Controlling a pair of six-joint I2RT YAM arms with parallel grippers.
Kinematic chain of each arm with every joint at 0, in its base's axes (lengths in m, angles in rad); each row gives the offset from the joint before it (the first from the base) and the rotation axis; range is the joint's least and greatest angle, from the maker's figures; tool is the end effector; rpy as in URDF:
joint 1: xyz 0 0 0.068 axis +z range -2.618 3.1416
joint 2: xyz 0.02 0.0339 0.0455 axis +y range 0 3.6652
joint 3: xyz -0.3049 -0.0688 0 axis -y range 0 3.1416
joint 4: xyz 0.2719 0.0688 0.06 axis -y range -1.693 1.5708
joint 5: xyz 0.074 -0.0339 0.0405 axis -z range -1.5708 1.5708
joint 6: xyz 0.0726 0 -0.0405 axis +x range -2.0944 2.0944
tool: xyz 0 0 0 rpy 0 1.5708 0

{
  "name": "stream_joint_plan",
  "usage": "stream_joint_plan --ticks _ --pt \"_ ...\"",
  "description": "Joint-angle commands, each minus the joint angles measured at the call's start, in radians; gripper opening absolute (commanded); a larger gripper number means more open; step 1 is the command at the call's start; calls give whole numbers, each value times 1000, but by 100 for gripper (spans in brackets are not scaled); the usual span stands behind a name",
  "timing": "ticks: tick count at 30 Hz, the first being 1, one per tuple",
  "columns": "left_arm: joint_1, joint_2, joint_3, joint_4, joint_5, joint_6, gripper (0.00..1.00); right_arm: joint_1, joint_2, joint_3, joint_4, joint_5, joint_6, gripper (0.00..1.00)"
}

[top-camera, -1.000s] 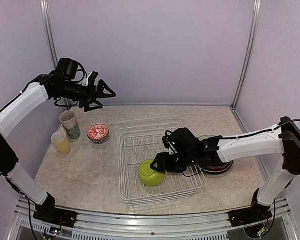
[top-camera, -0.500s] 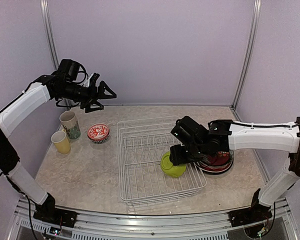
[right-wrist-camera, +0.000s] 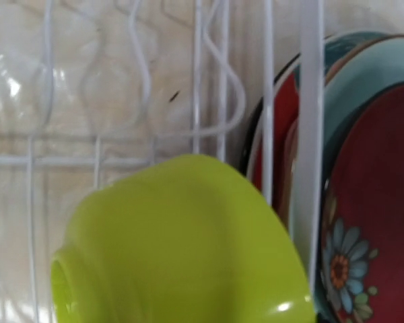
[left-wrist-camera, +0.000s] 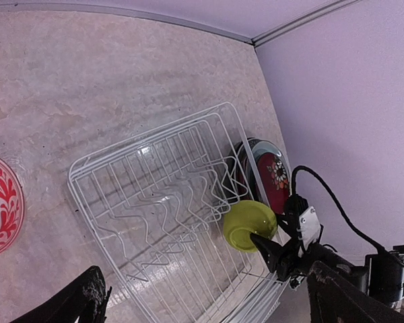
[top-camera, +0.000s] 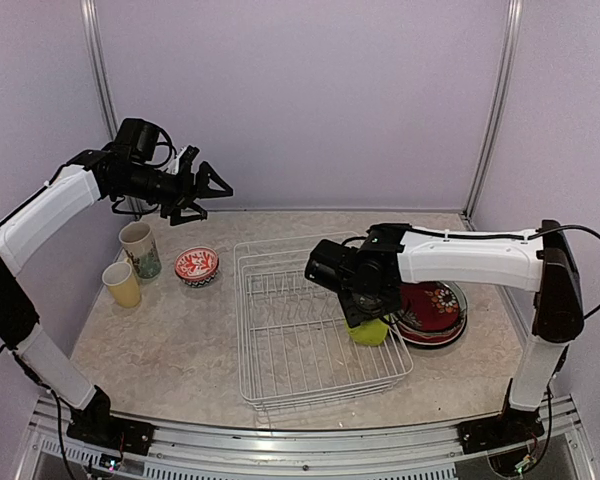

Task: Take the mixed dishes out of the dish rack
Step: Adjust the bowl on the dish rack.

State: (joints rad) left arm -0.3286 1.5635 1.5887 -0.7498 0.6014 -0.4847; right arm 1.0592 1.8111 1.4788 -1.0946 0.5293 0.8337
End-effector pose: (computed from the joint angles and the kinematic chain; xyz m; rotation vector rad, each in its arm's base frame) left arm 0.3543 -0.1642 0.3965 0.1450 2.3857 -1.0958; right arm 0.2223 0.3210 0.2424 -0.2438 2.6072 -0.2617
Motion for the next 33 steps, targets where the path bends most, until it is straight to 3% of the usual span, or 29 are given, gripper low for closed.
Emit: stream_joint_plan --ticks 1,3,8,14,22,33 --pt "1 -14 17 -8 -5 15 99 31 120 107 -130 83 18 58" --pt "2 -14 18 -8 -7 15 99 50 173 155 -156 90 14 63" --pt "3 -16 18 -9 -6 15 99 84 234 215 -122 54 -22 85" --pt "4 -14 19 -9 -4 14 99 96 165 169 55 -53 -92 98" --pt "7 -7 18 -9 -1 12 99 94 25 26 350 -209 -120 100" --pt "6 -4 18 -10 0 14 99 70 -115 -143 360 -184 -21 100"
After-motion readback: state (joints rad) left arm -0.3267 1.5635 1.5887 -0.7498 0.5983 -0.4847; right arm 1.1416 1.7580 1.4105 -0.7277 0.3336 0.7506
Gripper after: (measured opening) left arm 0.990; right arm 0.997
